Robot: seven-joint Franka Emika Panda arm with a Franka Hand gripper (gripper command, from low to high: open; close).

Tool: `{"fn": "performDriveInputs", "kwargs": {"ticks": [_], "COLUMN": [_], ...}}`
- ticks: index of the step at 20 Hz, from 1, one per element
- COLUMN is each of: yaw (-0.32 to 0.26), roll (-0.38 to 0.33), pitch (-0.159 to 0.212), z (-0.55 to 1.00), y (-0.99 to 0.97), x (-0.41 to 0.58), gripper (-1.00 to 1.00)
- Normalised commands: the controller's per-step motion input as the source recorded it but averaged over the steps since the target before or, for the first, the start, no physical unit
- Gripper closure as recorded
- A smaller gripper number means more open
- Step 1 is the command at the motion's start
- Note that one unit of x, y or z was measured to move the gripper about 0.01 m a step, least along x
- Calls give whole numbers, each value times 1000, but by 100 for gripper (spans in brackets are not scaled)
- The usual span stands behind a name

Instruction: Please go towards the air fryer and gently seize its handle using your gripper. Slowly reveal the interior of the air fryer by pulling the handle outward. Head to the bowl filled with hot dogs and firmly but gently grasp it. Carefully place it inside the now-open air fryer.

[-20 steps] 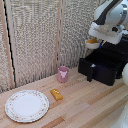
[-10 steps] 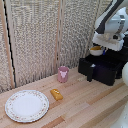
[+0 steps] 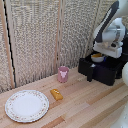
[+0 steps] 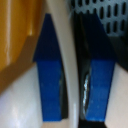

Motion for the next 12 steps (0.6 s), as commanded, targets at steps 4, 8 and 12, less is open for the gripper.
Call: {"fn": "performDriveInputs", "kwargs": {"ticks": [4, 8, 12], "yaw": [0, 0, 0], "roll": [-21, -6, -10], "pitch": [9, 0, -2], "z": [-339, -176, 50], "y": [-116, -175, -19], "x": [186, 84, -40], "gripper": [100, 100, -100]}}
